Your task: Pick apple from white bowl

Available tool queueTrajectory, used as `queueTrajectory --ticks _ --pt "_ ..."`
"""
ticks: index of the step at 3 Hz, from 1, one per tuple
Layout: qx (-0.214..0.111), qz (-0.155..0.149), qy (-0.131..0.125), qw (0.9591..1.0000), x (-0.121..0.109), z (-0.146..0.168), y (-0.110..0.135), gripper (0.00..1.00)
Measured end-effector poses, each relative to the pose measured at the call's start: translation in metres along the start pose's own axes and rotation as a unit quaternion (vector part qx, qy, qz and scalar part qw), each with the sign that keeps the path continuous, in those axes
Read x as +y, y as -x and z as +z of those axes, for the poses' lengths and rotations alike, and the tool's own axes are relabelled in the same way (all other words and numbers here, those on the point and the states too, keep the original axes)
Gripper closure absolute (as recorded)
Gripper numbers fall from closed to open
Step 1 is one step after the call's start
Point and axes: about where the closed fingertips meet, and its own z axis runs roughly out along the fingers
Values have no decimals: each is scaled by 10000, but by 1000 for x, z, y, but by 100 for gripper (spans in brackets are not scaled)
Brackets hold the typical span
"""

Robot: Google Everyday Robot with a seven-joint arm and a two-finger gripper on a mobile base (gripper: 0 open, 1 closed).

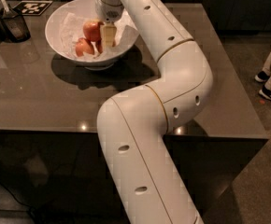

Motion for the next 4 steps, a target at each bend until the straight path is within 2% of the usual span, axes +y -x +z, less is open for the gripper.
queueTrajectory --ticks 3,4 --pt "0 0 0 10000 0 0 0 97" --pt "-75 41 -413 9991 -17 -27 6 100"
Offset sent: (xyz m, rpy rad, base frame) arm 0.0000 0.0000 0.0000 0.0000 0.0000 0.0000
